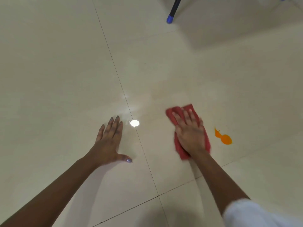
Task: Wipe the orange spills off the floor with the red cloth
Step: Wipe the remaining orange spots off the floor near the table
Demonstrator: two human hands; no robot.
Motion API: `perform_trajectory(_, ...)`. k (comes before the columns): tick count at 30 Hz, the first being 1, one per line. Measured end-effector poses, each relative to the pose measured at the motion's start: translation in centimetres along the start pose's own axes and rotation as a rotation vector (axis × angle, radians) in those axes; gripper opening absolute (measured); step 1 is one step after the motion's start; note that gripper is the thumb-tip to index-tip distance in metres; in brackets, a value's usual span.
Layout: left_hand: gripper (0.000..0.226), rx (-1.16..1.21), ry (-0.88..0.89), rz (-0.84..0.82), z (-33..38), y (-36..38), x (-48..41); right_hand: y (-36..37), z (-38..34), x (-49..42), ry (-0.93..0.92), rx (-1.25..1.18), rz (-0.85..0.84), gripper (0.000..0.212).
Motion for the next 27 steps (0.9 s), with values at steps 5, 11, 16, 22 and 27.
perform_trajectory(5,0.138,0.007,0.072,0.023,2.1,-0.2,-0.6,1.8,-8.2,7.9,-0.261,-0.045,-0.088,0.055)
perform_trajectory(11,0.132,-0.045,0.212,0.034,6.6,0.7,-3.7,2.8,2.7,14.8,0.057,-0.053,-0.052,0.057)
perform_trajectory(16,0.13,-0.068,0.284,0.043,10.3,1.0,-8.4,2.3,10.9,12.6,0.426,-0.087,-0.045,0.056)
perform_trajectory(22,0.13,-0.173,0.3,-0.021,10.7,1.8,-9.7,-0.4,17.6,1.5,0.654,-0.12,-0.082,0.053)
perform_trajectory(27,0.129,-0.144,0.278,-0.015,10.7,1.9,-9.7,0.6,6.1,-0.6,0.155,-0.053,-0.102,0.056)
Point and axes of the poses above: each hand's wrist, its own x-axis away from the middle knuckle, its own y-axis out of the palm, z = x × y, the point moved 6 cm from there along -x, towards the middle knuckle, and after that the axes turned 14 degrees about y, right-handed, at the moved point
